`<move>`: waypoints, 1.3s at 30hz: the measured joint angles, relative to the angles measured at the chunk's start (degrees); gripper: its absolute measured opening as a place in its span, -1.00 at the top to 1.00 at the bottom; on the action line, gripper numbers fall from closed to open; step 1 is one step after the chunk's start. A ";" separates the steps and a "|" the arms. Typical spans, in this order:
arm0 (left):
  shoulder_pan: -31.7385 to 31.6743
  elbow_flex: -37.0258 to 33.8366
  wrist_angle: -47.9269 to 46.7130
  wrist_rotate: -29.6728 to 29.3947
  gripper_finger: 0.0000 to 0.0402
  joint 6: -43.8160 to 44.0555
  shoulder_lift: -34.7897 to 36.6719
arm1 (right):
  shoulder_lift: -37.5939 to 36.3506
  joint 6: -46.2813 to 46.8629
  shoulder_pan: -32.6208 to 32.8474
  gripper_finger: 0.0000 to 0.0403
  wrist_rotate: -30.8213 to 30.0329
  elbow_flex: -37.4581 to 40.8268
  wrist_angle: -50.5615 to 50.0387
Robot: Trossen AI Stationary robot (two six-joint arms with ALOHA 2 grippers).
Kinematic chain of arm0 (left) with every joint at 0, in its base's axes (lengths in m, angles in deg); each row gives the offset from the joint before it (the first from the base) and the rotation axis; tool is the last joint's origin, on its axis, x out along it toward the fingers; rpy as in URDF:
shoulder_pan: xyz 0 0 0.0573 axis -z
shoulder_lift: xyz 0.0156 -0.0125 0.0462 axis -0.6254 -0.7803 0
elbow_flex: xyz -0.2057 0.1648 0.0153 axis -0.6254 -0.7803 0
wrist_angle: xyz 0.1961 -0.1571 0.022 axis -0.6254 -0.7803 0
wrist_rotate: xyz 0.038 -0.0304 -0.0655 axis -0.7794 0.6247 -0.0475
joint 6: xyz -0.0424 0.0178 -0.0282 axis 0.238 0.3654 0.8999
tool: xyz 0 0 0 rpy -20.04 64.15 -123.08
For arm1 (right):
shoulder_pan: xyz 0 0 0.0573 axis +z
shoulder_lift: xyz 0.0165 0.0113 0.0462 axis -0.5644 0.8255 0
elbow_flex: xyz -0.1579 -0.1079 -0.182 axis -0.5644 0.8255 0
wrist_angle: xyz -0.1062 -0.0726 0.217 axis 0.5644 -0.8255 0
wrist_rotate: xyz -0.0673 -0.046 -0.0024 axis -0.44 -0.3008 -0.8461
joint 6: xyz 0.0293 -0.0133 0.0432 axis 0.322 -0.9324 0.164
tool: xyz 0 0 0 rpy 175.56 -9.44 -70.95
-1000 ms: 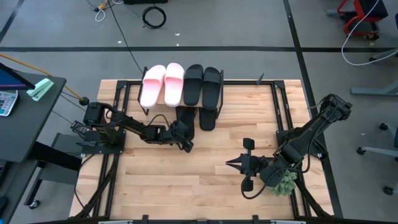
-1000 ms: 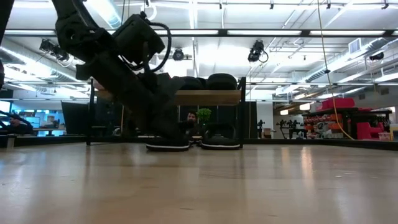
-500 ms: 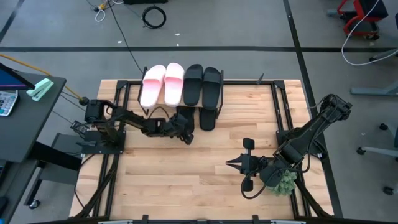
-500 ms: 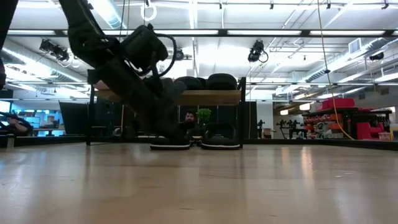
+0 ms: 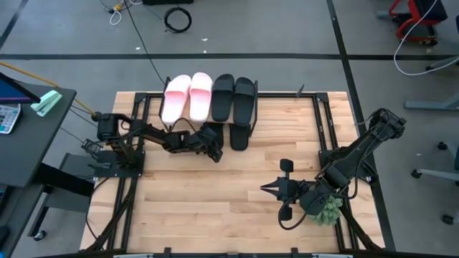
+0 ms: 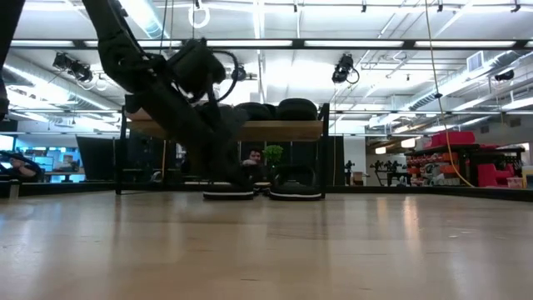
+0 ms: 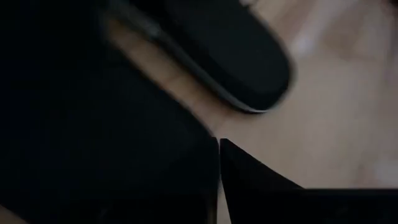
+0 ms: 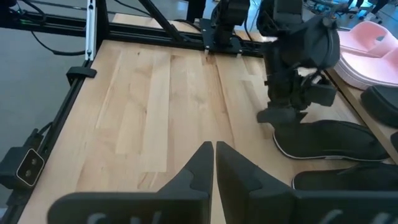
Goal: Pick and place slides into the shelf
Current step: Adjust the black slipper, then return to Home Position
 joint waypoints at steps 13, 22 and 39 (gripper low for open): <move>11.15 3.36 -2.62 1.05 0.87 -13.75 26.79 | -0.05 1.87 -0.01 0.88 0.63 0.00 -0.59; 14.83 3.31 -23.06 1.26 0.93 -11.12 46.12 | -10.24 2.06 -7.15 0.88 3.96 0.81 -10.67; 27.41 -25.25 -2.58 1.37 0.82 -17.70 84.76 | -56.25 0.46 -12.70 0.88 22.49 51.68 33.22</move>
